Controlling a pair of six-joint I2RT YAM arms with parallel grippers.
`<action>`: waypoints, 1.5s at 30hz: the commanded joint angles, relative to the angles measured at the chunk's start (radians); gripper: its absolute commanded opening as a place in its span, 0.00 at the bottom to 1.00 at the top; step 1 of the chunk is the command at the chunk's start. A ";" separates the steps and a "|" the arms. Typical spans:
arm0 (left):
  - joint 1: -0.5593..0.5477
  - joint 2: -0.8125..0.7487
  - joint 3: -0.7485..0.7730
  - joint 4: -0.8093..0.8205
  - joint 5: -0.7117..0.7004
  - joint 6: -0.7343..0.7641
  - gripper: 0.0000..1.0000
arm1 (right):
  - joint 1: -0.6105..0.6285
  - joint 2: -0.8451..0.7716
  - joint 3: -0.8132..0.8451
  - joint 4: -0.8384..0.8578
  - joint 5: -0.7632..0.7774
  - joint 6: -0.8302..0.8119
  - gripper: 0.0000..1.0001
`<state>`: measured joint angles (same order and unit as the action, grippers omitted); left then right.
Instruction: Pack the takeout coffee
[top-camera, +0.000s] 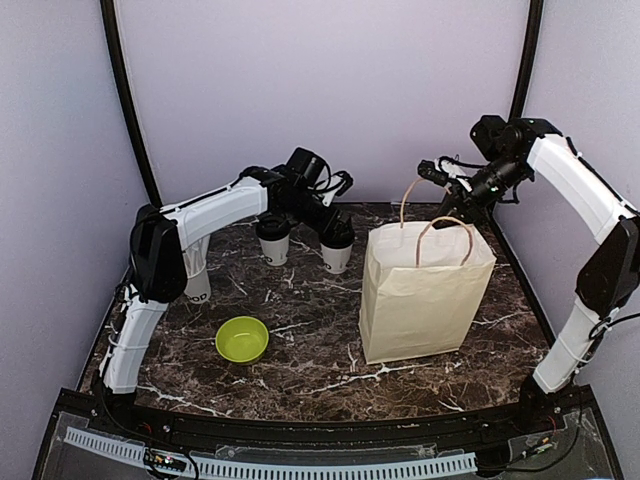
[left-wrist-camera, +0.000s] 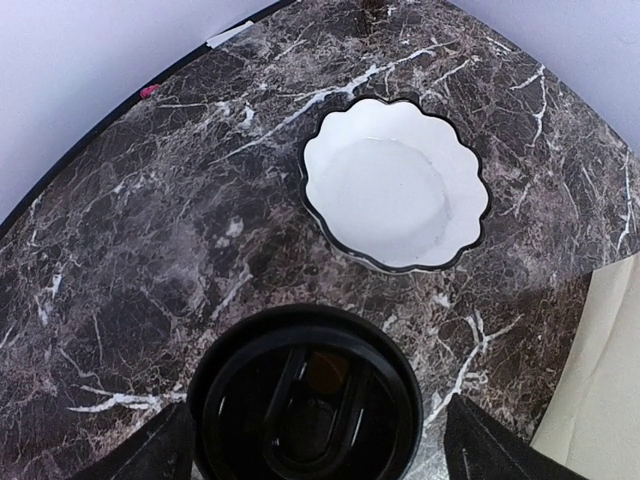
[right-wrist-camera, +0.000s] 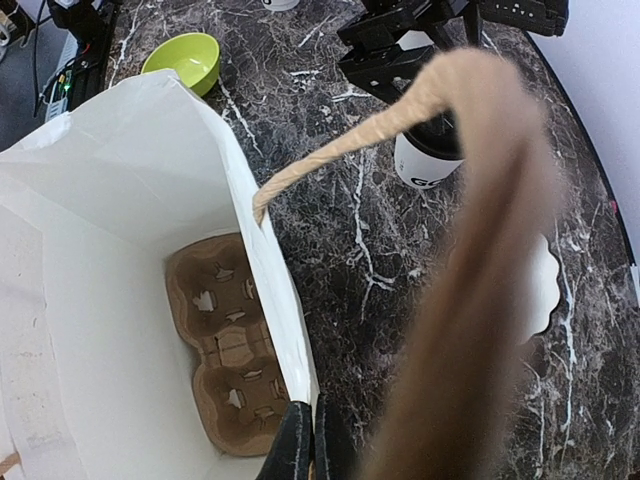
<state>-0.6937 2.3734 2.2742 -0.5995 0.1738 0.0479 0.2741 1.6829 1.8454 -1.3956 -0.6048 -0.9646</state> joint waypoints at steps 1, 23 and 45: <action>-0.001 0.007 0.037 0.026 -0.007 0.001 0.89 | -0.010 -0.013 -0.012 -0.010 0.037 0.013 0.00; -0.004 0.024 0.027 0.002 -0.021 0.074 0.78 | -0.010 0.001 -0.013 0.001 0.033 0.025 0.00; -0.023 -0.080 0.024 -0.033 -0.053 0.095 0.69 | -0.009 0.022 0.042 -0.020 0.020 0.030 0.00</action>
<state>-0.7021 2.4062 2.2837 -0.5953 0.1181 0.1410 0.2691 1.6871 1.8568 -1.3911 -0.6006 -0.9424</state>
